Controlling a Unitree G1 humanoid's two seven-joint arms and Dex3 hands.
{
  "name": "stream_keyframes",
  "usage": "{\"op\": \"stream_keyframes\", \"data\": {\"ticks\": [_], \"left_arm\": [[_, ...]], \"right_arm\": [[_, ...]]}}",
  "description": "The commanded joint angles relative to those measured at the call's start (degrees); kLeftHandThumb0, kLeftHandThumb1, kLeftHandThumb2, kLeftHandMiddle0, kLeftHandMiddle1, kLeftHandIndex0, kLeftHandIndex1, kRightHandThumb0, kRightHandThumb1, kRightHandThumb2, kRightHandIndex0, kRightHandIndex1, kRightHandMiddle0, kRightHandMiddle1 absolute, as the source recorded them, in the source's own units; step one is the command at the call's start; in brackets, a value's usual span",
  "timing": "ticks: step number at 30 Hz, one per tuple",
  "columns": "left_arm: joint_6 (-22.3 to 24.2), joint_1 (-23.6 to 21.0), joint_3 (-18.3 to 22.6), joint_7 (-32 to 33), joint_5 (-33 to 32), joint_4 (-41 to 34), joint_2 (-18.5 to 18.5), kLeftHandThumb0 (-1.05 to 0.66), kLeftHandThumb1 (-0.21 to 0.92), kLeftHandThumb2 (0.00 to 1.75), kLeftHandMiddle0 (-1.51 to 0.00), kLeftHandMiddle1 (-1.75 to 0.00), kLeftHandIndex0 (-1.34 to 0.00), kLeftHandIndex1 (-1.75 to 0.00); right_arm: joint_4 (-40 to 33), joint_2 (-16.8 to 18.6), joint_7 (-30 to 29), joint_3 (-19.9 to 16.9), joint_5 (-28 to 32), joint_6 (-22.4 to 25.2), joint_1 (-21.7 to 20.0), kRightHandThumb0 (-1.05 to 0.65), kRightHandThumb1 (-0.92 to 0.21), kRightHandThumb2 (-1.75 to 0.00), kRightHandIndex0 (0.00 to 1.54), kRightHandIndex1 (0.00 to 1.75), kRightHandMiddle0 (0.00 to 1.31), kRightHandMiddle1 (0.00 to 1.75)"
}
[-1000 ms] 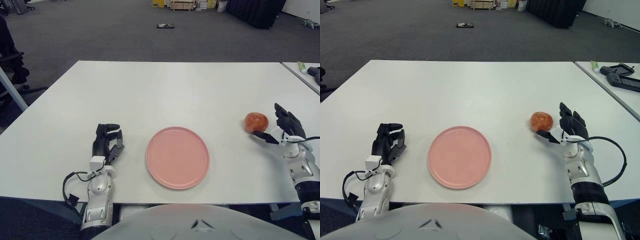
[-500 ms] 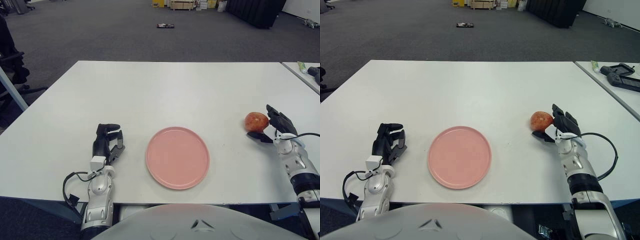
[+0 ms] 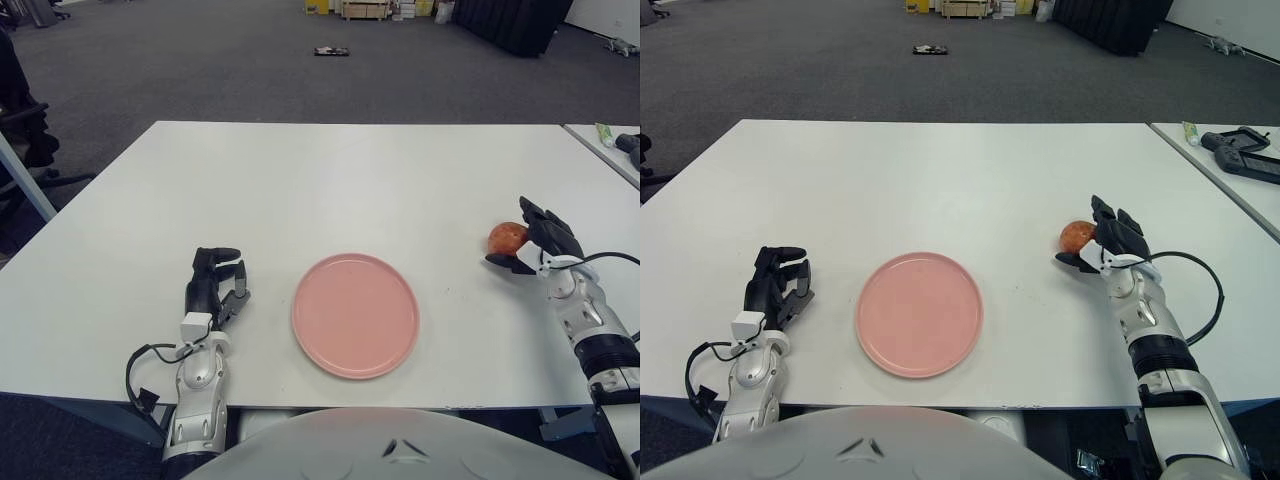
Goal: Put the apple into the plate.
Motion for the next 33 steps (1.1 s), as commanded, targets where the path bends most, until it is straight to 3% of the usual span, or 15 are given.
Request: {"op": "stream_keyframes", "data": {"ticks": [1, 15, 33], "left_arm": [[0.4, 0.4, -0.1, 0.4, 0.1, 1.3, -0.3, -0.36, 0.8, 0.71, -0.44, -1.53, -0.27, -1.75], [0.7, 0.5, -0.1, 0.3, -0.2, 1.3, -0.5, -0.36, 0.79, 0.72, -0.41, -1.54, -0.27, -1.75], [0.7, 0.9, 0.2, -0.1, -1.0, 0.9, -0.9, -0.36, 0.83, 0.65, -0.4, -1.56, -0.24, -1.75]], "right_arm": [[-1.2, -1.2, 0.4, 0.8, -1.1, 0.2, -2.3, -1.05, -0.69, -0.36, 0.0, 0.0, 0.0, 0.0], [-2.3, -1.9, -0.4, 1.9, -2.4, -1.6, -4.6, -1.05, -0.7, -0.36, 0.0, 0.0, 0.0, 0.0], [-0.7, -1.4, 1.9, 1.2, 0.4, -4.3, -6.2, -1.05, -0.69, -0.36, 0.0, 0.0, 0.0, 0.0]]}}
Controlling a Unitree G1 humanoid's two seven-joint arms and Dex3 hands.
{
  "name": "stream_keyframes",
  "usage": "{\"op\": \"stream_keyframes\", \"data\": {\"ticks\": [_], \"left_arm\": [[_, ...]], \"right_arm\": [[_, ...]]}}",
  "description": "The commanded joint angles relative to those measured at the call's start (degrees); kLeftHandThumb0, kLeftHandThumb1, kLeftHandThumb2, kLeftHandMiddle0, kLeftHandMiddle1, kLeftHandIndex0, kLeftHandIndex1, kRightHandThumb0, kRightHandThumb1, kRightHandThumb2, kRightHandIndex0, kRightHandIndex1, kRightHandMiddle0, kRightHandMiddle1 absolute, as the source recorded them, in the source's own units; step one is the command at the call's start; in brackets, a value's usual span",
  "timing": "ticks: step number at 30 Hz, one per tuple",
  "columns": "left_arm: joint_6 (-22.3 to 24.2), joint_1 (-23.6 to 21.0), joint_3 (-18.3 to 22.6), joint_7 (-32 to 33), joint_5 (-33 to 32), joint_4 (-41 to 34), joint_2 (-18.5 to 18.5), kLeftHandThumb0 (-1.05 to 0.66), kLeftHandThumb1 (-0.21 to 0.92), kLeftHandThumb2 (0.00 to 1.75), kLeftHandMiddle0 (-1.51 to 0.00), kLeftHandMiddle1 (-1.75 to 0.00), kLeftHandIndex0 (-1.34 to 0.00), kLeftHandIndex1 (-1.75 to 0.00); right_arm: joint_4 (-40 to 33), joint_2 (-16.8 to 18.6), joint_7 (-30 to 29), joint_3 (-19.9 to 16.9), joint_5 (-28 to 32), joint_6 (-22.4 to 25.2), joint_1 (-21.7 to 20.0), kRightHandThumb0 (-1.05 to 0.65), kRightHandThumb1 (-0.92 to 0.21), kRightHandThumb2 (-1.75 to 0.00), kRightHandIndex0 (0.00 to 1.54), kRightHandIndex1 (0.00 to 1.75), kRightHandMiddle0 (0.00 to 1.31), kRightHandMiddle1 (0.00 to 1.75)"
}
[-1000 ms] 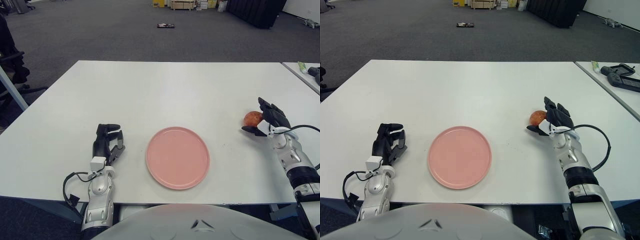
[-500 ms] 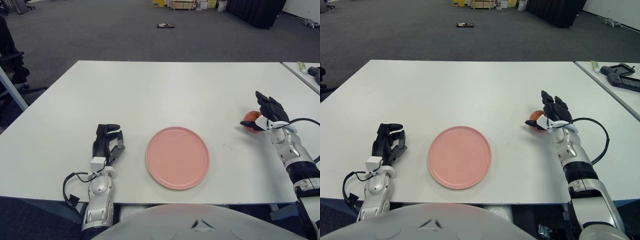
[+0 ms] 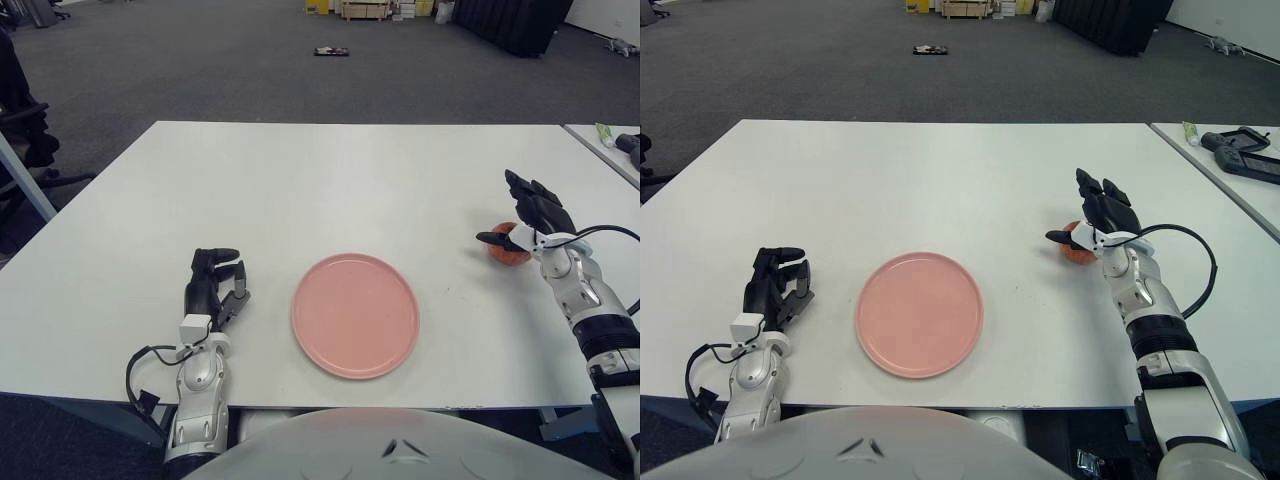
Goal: Put the apple into the plate.
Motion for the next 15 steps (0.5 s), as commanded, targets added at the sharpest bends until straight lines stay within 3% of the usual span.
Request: {"op": "stream_keyframes", "data": {"ticks": [1, 15], "left_arm": [[0.9, 0.8, 0.1, -0.2, -0.4, 1.0, -0.1, -0.36, 0.83, 0.65, -0.41, -1.57, -0.24, -1.75], [0.2, 0.7, 0.5, 0.0, -0.4, 1.2, 0.3, -0.36, 0.83, 0.65, -0.43, -1.56, -0.24, -1.75]], "right_arm": [[0.4, 0.0, 1.2, -0.5, 1.4, -0.2, -1.2, -1.05, -0.69, -0.37, 0.0, 0.0, 0.0, 0.0], [-0.6, 0.0, 4.7, -1.9, 4.3, 3.4, 0.5, -1.03, -0.71, -0.38, 0.0, 0.0, 0.0, 0.0]]}}
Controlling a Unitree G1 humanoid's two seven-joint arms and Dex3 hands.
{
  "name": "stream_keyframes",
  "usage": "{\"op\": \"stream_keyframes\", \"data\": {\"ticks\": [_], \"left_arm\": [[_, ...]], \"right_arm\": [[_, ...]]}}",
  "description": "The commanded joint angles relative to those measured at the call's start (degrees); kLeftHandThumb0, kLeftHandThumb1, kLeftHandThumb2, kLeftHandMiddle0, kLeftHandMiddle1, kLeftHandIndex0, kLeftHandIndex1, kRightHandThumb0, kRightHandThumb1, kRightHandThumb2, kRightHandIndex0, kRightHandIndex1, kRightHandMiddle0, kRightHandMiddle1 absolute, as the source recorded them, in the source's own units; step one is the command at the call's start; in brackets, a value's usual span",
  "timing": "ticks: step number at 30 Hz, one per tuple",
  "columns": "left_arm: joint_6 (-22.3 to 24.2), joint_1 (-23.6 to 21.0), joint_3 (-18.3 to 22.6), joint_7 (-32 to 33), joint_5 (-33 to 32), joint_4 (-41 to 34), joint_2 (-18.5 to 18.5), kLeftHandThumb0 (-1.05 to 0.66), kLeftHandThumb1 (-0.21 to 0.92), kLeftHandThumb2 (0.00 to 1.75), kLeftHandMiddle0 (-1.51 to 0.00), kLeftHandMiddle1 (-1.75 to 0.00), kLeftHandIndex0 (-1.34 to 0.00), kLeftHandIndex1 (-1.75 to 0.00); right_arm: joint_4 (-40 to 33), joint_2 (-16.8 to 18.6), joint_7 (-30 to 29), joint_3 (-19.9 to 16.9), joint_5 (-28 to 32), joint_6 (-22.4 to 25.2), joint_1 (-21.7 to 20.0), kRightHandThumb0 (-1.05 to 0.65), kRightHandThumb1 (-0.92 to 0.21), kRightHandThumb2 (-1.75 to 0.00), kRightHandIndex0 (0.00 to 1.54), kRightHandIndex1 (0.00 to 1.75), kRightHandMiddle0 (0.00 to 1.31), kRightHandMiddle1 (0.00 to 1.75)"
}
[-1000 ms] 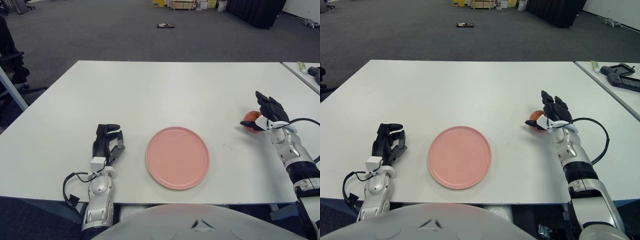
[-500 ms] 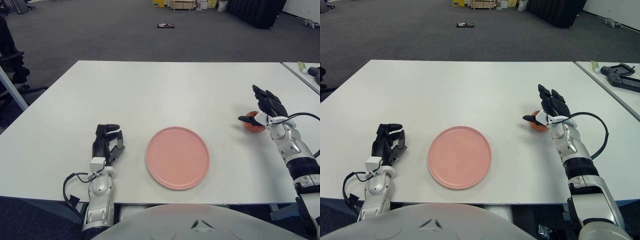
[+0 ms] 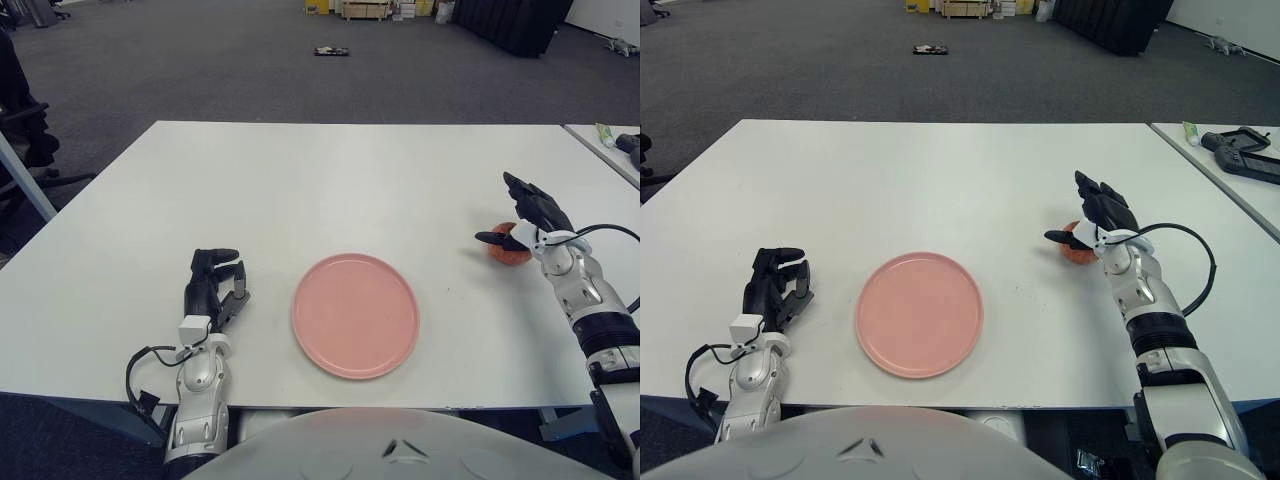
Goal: Put the apple into the plate.
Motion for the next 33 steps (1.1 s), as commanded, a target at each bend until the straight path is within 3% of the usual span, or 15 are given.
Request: {"op": "stream_keyframes", "data": {"ticks": [1, 10, 26, 33], "left_arm": [[1.0, 0.5, 0.3, 0.0, -0.2, 1.0, 0.2, -0.36, 0.83, 0.66, -0.43, -1.56, -0.24, -1.75], [1.0, 0.6, 0.4, -0.2, -0.3, 1.0, 0.6, -0.36, 0.82, 0.67, -0.43, -1.54, -0.25, -1.75], [2.0, 0.6, 0.3, -0.1, -0.4, 0.5, 1.1, -0.36, 0.8, 0.7, -0.43, -1.54, -0.26, -1.75], [1.6, 0.6, 0.3, -0.2, -0.4, 0.5, 1.2, -0.36, 0.79, 0.71, -0.42, -1.54, -0.27, -1.75]], "right_arm": [[-0.5, -0.2, 0.6, -0.8, 0.7, 1.3, 0.3, -1.02, -0.71, -0.39, 0.0, 0.0, 0.0, 0.0], [2.8, -0.5, 0.9, -1.0, 1.1, 2.0, 2.6, -1.01, -0.72, -0.41, 0.0, 0.0, 0.0, 0.0], [15.2, 1.8, 2.2, 2.3, 0.4, 3.1, -0.6, -0.99, -0.73, -0.44, 0.0, 0.0, 0.0, 0.0], [16.3, 2.9, 4.2, 4.7, -0.3, 6.4, -1.1, -0.98, -0.73, -0.44, 0.0, 0.0, 0.0, 0.0]]}}
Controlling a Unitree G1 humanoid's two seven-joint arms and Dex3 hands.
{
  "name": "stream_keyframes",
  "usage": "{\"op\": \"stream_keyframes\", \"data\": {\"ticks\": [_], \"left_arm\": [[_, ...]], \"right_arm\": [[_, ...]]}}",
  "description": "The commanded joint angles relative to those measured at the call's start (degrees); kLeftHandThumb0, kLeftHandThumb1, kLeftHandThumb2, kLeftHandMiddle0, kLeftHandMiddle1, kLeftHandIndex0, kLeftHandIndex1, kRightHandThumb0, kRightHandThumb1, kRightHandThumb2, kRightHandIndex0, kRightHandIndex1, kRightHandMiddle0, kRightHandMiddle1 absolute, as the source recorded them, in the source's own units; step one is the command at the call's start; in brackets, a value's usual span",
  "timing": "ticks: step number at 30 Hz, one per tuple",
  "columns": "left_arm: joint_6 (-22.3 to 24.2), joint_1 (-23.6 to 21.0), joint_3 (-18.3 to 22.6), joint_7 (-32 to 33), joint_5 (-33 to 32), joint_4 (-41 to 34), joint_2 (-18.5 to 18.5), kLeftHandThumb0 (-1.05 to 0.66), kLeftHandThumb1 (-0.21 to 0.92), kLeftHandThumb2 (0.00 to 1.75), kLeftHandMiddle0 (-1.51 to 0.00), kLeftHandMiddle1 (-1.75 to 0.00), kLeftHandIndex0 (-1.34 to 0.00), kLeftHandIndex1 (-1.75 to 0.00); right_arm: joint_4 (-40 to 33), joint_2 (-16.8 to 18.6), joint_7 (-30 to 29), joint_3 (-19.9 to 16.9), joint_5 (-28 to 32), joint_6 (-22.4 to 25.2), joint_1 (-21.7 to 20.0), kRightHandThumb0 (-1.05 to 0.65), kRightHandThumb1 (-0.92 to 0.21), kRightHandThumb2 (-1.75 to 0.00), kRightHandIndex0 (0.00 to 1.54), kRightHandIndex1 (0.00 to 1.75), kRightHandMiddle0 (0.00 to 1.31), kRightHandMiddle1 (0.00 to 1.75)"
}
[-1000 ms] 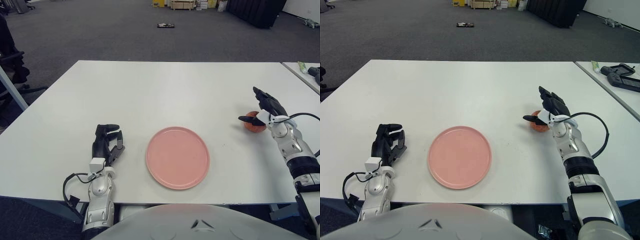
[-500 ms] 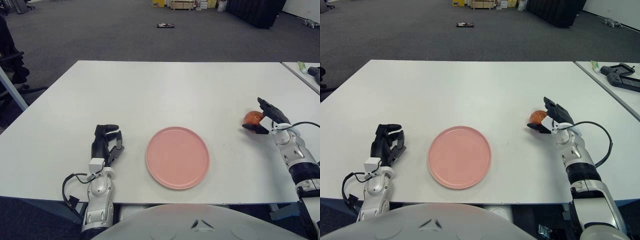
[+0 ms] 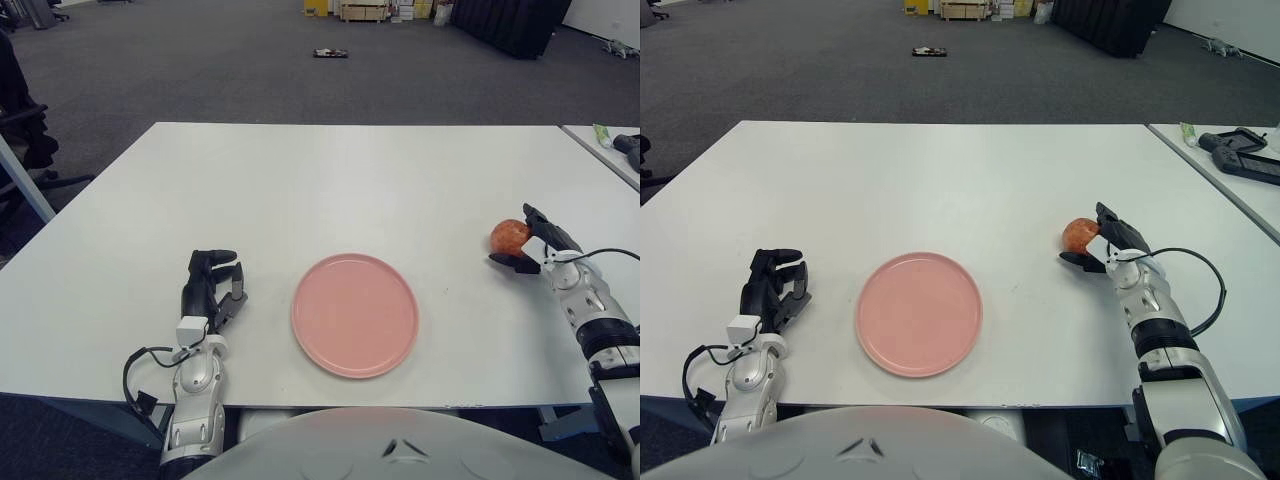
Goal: Put the apple into the plate.
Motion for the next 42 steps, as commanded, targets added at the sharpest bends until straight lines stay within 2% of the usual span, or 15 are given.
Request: {"op": "stream_keyframes", "data": {"ticks": [1, 7, 10, 17, 28, 32, 33, 34, 35, 36, 38, 39, 40, 41, 42], "left_arm": [[1.1, 0.3, 0.2, -0.2, -0.2, 0.7, 0.2, -0.36, 0.79, 0.71, -0.42, -1.54, -0.27, -1.75], [1.4, 0.3, 0.1, -0.2, -0.2, 0.5, 0.2, -0.36, 0.78, 0.73, -0.43, -1.55, -0.27, -1.75], [2.0, 0.4, 0.1, -0.2, -0.2, 0.1, 0.1, -0.36, 0.78, 0.74, -0.43, -1.55, -0.28, -1.75], [1.2, 0.5, 0.2, -0.1, -0.7, 0.2, -0.2, -0.36, 0.78, 0.73, -0.43, -1.55, -0.27, -1.75], [1.3, 1.0, 0.0, 0.5, -0.2, -0.4, -0.7, -0.37, 0.77, 0.74, -0.44, -1.53, -0.28, -1.75], [1.2, 1.1, -0.1, 0.7, -0.1, -0.4, -0.8, -0.37, 0.77, 0.75, -0.44, -1.53, -0.28, -1.75], [1.0, 1.2, -0.1, 0.7, 0.0, -0.4, -0.8, -0.37, 0.77, 0.75, -0.44, -1.53, -0.28, -1.75], [0.9, 1.2, -0.1, 0.7, 0.0, -0.4, -0.9, -0.37, 0.77, 0.75, -0.44, -1.53, -0.28, -1.75], [0.6, 1.2, -0.1, 0.7, 0.0, -0.3, -0.9, -0.37, 0.77, 0.75, -0.45, -1.53, -0.28, -1.75], [0.5, 1.2, -0.1, 0.7, 0.0, -0.3, -0.9, -0.37, 0.76, 0.75, -0.45, -1.53, -0.28, -1.75], [0.3, 1.3, -0.1, 0.7, 0.1, -0.3, -1.0, -0.37, 0.76, 0.75, -0.46, -1.53, -0.29, -1.75], [0.2, 1.3, -0.1, 0.8, 0.1, -0.3, -1.0, -0.37, 0.76, 0.75, -0.46, -1.53, -0.29, -1.75], [0.1, 1.3, -0.1, 0.8, 0.2, -0.3, -1.1, -0.37, 0.76, 0.76, -0.47, -1.53, -0.29, -1.75], [0.1, 1.3, -0.1, 0.8, 0.2, -0.3, -1.1, -0.37, 0.76, 0.76, -0.47, -1.53, -0.29, -1.75], [0.0, 1.3, -0.1, 0.8, 0.2, -0.2, -1.2, -0.37, 0.76, 0.76, -0.48, -1.53, -0.29, -1.75]], "right_arm": [[1.5, 2.6, 2.4, 2.5, -0.6, 2.7, 1.5, -0.98, -0.73, -0.44, 0.0, 0.0, 0.0, 0.0], [0.1, 3.6, 4.3, 4.3, -0.8, 6.4, 1.7, -0.94, -0.73, -0.45, 0.0, 0.0, 0.0, 0.0], [2.1, 4.1, 5.1, 6.1, -1.8, 7.4, 0.5, -0.92, -0.73, -0.45, 0.0, 0.0, 0.0, 0.0], [6.3, 4.2, 4.6, 8.6, -2.7, 6.0, -1.9, -0.9, -0.73, -0.46, 0.0, 0.0, 0.0, 0.0], [3.4, 4.4, 3.2, 8.2, -1.8, 7.2, -1.8, -0.87, -0.71, -0.53, 0.0, 0.0, 0.0, 0.0], [4.3, 4.8, 1.1, 6.8, -0.8, 5.7, -2.0, -0.85, -0.68, -0.6, 0.03, 0.03, 0.0, 0.0], [7.2, 4.8, 0.2, 6.5, -0.5, 3.6, -3.2, -0.85, -0.67, -0.62, 0.02, 0.13, 0.0, 0.03], [9.5, 4.8, -0.6, 6.2, -0.3, 2.0, -4.1, -0.82, -0.65, -0.66, 0.01, 0.41, 0.0, 0.23], [11.7, 4.7, -1.5, 6.0, -0.2, 0.0, -4.8, -0.8, -0.63, -0.68, 0.01, 0.6, 0.0, 0.37], [13.2, 4.6, -2.1, 6.0, -0.2, -1.3, -5.2, -0.78, -0.62, -0.7, 0.01, 0.71, 0.0, 0.48], [13.1, 4.6, -2.9, 6.1, -0.1, -2.7, -5.0, -0.73, -0.59, -0.77, 0.0, 1.02, 0.0, 0.82], [13.3, 4.6, -3.4, 6.1, -0.1, -3.3, -5.0, -0.73, -0.58, -0.79, 0.0, 1.07, 0.0, 0.89], [13.5, 4.7, -3.7, 6.1, -0.1, -3.8, -5.0, -0.7, -0.55, -0.84, 0.04, 1.2, 0.0, 1.17], [13.5, 4.5, -3.9, 5.9, 0.0, -4.2, -5.1, -0.69, -0.53, -0.89, 0.06, 1.28, 0.0, 1.37], [13.6, 4.4, -4.0, 5.8, 0.1, -4.5, -5.2, -0.68, -0.52, -0.91, 0.09, 1.32, 0.01, 1.44]]}}
